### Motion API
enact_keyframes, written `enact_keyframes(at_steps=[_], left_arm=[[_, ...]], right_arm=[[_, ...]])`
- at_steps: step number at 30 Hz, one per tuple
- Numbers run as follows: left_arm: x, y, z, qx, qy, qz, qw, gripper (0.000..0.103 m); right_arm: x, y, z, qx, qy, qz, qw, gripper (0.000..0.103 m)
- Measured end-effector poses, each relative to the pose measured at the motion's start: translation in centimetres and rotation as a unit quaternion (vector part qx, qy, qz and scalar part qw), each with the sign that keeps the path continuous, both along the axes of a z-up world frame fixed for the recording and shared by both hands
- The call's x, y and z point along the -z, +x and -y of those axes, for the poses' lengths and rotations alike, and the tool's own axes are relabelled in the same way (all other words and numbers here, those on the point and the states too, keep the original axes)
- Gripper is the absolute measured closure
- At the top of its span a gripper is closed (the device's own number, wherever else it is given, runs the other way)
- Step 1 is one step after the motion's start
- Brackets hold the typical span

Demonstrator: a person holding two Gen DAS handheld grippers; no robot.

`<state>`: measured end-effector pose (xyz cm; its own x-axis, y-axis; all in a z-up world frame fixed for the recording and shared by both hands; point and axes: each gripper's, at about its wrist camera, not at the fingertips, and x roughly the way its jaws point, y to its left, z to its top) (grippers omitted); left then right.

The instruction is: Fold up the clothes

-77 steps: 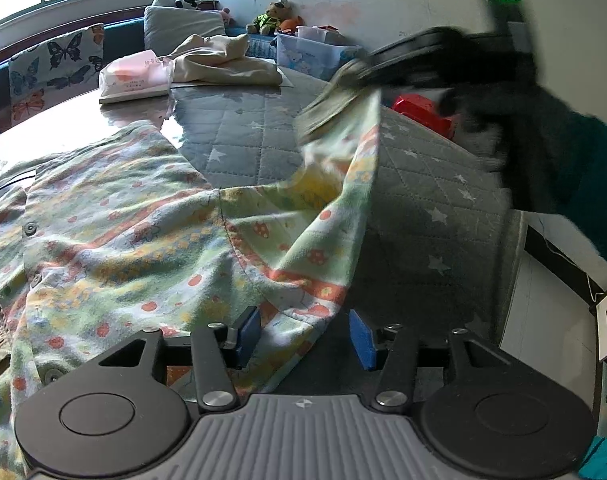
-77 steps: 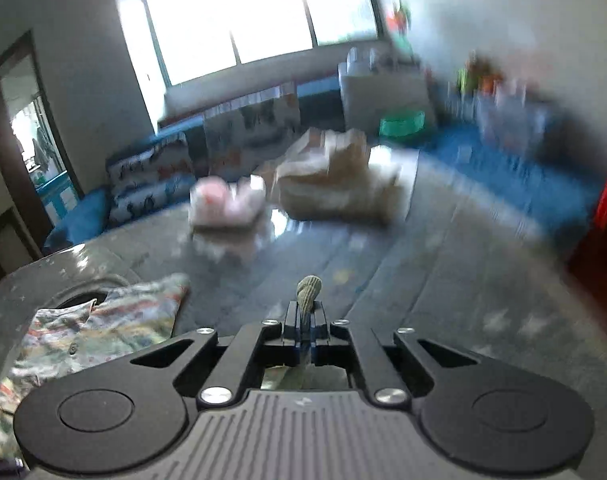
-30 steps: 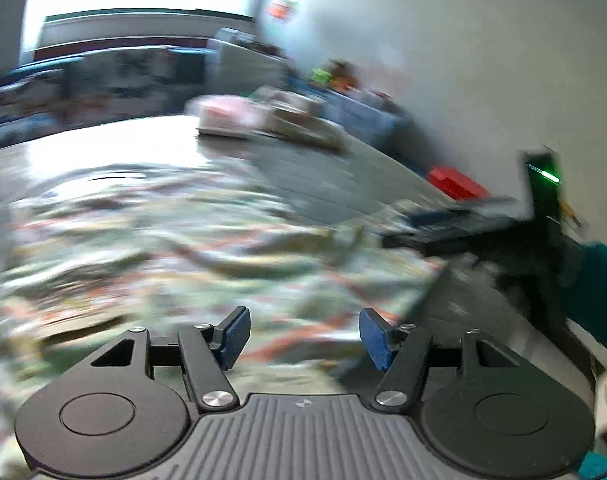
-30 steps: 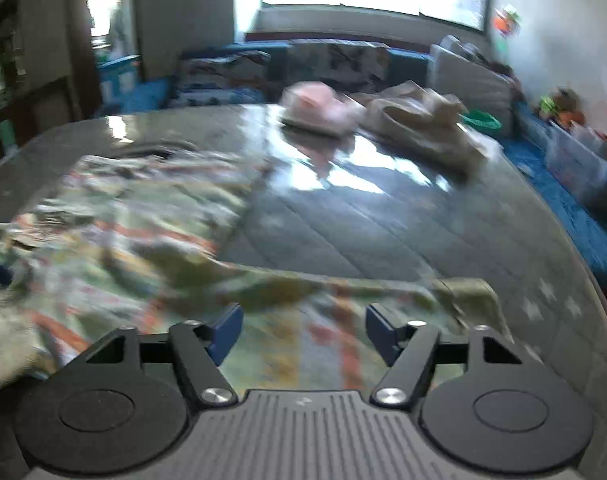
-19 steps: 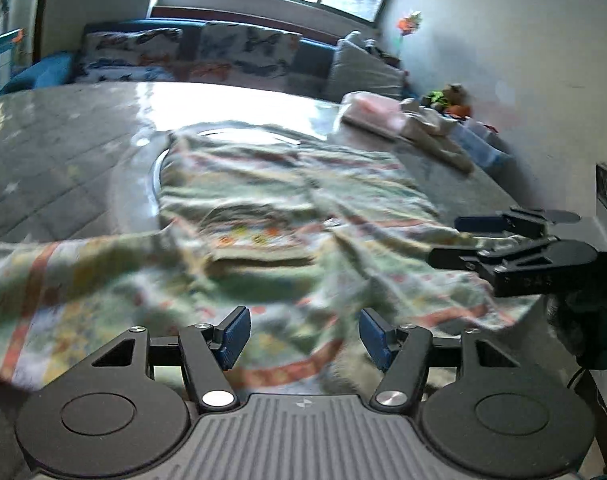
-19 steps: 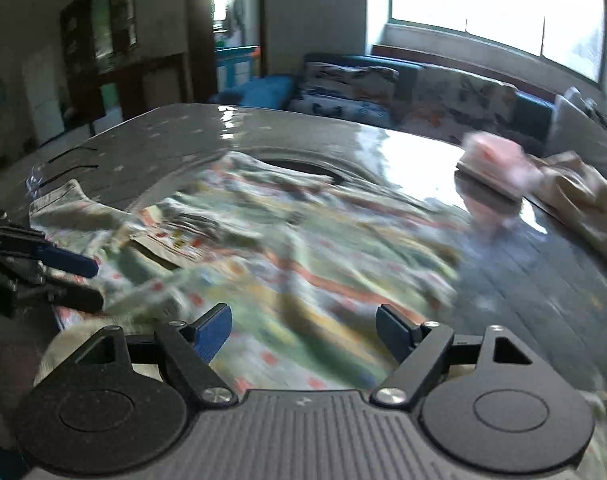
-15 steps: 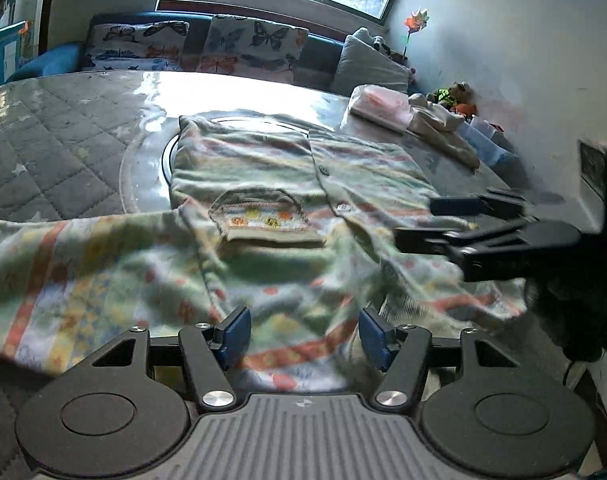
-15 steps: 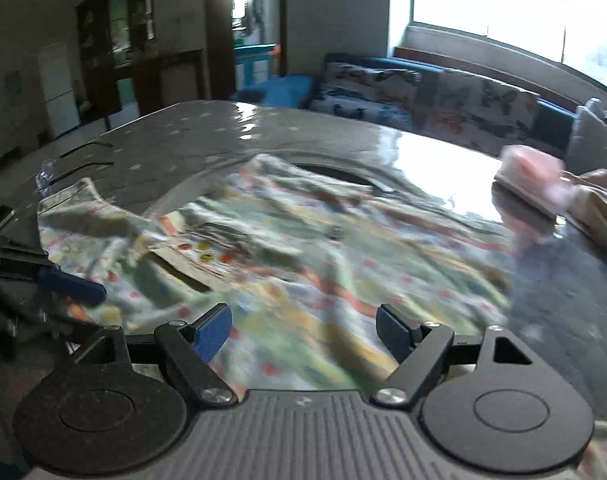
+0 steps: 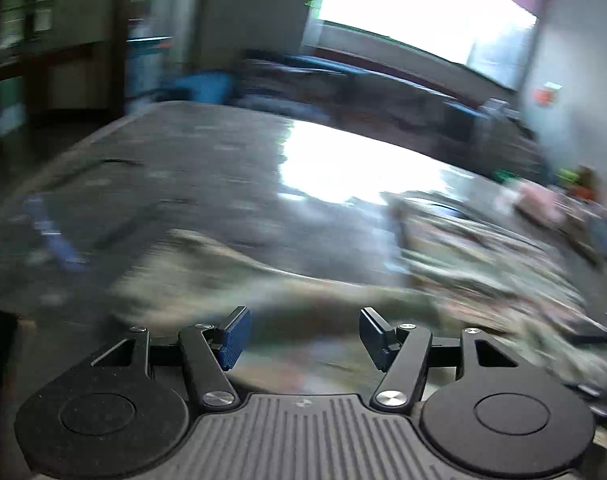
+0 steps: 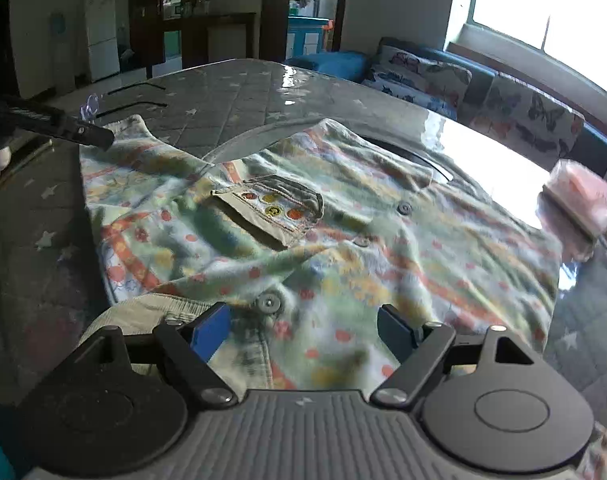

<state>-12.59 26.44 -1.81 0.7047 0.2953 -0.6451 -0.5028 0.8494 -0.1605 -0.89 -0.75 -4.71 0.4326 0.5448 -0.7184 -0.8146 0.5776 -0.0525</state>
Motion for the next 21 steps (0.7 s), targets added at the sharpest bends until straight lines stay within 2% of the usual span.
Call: enact_keyframes(at_steps=[2,3,4,6,8,10,13,16,21], left_arm=[[0.2,0.0,-1.8,-0.016,0.008,-0.008,0.9998,0.042],[0.4,0.3,-2.4,-0.012,0.004,-0.012,0.9998,0.045],[0.7,0.6,-2.9,-0.009,-0.002,-0.017,0.9998,0.054],[1.3,1.2,-3.6,0.001,-0.006,-0.028,0.9996,0.061],[1.9,1.9,-3.6,0.008,0.017,-0.043,0.9989,0.068],[2.2,2.4,-3.4,0.013,0.057,-0.054,0.9968,0.078],[2.4,3.5,-3.4,0.018,0.102,-0.070,0.9922,0.085],[3.0,4.6,-3.4,0.009,0.162,-0.092,0.9825,0.087],[3.1,5.3,-3.6,0.015,0.167,-0.097,0.9810,0.086]], right_arm=[[-0.1,0.0,0.3,0.005,0.003,-0.003,1.000,0.020],[-0.2,0.0,0.4,0.007,0.003,-0.004,1.000,0.020],[-0.2,0.1,0.5,0.009,0.002,-0.005,1.000,0.020],[-0.2,0.1,0.7,0.014,0.001,-0.007,1.000,0.016],[-0.1,0.0,0.8,0.016,-0.001,-0.009,1.000,0.016],[0.1,0.0,0.9,0.017,-0.003,-0.012,1.000,0.016],[0.4,-0.2,1.1,0.016,-0.008,-0.015,1.000,0.015],[0.7,-0.2,1.4,0.021,-0.005,-0.020,1.000,0.012],[0.8,-0.2,1.8,0.025,-0.002,-0.025,0.999,0.010]])
